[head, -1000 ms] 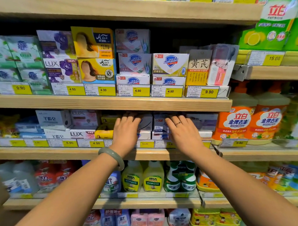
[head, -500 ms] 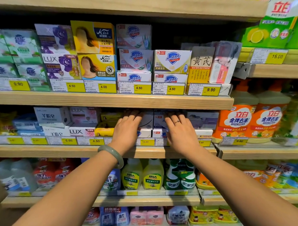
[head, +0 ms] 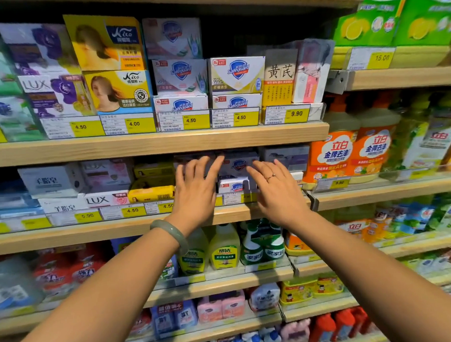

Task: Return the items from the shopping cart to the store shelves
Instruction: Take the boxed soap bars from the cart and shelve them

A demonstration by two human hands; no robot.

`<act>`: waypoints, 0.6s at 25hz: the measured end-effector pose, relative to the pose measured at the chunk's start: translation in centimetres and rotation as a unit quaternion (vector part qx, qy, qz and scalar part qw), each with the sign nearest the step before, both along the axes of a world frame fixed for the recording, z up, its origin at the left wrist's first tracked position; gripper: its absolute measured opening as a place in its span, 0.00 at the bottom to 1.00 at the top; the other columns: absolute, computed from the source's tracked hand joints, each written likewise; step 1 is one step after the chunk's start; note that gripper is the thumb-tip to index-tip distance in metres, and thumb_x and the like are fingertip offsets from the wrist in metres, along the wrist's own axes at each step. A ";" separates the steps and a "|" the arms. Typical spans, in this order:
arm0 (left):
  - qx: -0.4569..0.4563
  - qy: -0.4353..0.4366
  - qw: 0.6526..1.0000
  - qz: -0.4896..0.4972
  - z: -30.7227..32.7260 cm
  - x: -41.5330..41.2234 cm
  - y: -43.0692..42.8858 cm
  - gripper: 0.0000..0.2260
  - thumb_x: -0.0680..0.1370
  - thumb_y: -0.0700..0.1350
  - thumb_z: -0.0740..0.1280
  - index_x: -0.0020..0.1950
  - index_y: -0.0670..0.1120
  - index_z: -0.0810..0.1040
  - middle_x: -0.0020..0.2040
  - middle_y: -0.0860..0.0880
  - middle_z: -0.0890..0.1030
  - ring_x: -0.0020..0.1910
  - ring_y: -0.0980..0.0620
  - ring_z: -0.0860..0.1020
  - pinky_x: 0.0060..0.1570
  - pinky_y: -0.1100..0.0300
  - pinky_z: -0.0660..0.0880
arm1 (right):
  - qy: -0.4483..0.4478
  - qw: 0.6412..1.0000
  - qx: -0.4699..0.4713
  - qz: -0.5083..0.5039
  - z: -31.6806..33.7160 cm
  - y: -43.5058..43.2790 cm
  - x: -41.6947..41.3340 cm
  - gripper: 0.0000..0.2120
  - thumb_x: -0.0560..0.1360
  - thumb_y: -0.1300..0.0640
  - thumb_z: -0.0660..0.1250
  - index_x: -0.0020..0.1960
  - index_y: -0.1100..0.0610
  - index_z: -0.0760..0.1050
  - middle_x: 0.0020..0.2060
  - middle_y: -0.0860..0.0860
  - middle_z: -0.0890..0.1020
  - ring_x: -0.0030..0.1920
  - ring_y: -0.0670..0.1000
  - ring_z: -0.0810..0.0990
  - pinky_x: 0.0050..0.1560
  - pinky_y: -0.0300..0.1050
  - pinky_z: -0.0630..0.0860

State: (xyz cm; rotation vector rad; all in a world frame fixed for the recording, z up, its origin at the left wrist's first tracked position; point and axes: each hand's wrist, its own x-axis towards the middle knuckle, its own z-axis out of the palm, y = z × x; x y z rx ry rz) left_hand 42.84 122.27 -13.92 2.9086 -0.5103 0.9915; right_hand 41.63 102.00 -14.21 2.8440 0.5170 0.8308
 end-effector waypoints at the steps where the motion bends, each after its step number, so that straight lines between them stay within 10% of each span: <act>1: 0.012 -0.021 0.999 -0.049 -0.4 -0.1 -1.0 0.34 0.70 0.46 0.70 0.74 0.49 0.60 0.63 0.42 0.72 0.58 0.44 0.65 0.58 0.45 0.69 | 0.009 1.000 -0.005 -0.001 -0.6 -1.0 -0.9 0.31 0.64 0.55 0.73 0.67 0.59 0.72 0.66 0.58 0.75 0.63 0.59 0.75 0.68 0.55 0.67; 6: 0.081 0.033 0.973 -0.213 -2.4 -1.1 -9.1 0.21 0.72 0.42 0.66 0.64 0.46 0.71 0.54 0.44 0.74 0.50 0.41 0.73 0.44 0.50 0.70 | 0.118 0.985 0.010 -0.123 -4.4 -8.9 -6.7 0.19 0.70 0.55 0.66 0.60 0.58 0.76 0.58 0.57 0.80 0.60 0.59 0.75 0.64 0.51 0.69; 15: 0.058 0.188 0.936 -0.293 -3.6 -7.1 -31.8 0.16 0.80 0.50 0.58 0.65 0.45 0.70 0.62 0.44 0.75 0.59 0.42 0.73 0.53 0.51 0.71 | 0.170 0.934 0.026 -0.313 -6.3 -34.6 -22.0 0.12 0.76 0.57 0.59 0.53 0.59 0.77 0.48 0.57 0.81 0.52 0.61 0.77 0.48 0.52 0.74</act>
